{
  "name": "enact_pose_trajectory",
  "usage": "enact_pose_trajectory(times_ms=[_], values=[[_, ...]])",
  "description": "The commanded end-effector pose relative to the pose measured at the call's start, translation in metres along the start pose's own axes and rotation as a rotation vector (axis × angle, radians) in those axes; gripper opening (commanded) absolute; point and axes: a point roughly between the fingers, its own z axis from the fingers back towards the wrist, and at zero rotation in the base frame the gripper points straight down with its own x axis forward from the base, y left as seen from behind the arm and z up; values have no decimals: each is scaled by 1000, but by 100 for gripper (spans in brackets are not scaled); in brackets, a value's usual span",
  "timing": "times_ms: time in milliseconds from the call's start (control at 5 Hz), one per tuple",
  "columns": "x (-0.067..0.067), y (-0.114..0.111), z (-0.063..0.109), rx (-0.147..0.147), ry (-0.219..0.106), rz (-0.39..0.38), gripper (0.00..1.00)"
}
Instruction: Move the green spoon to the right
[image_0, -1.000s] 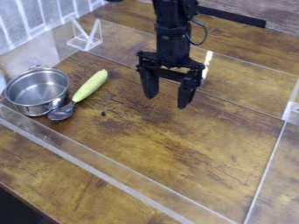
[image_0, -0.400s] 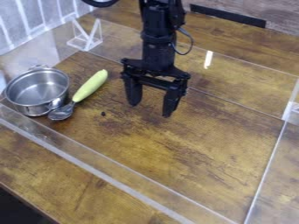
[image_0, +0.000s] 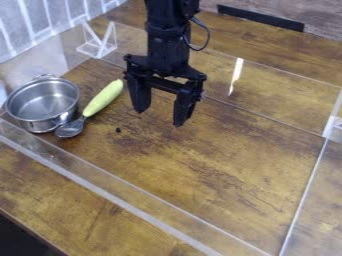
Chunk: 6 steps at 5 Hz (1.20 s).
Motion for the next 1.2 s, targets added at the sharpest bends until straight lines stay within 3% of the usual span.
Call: enact_pose_trajectory(times_ms=[0, 200, 600, 800, 1000], values=[[1, -2, 9, 1, -43, 1, 100], [6, 4, 3, 2, -9, -24, 100], [37, 20, 23, 27, -75, -165, 100], [42, 23, 21, 38, -74, -141, 100], [43, 21, 13, 37, -46, -109, 100]])
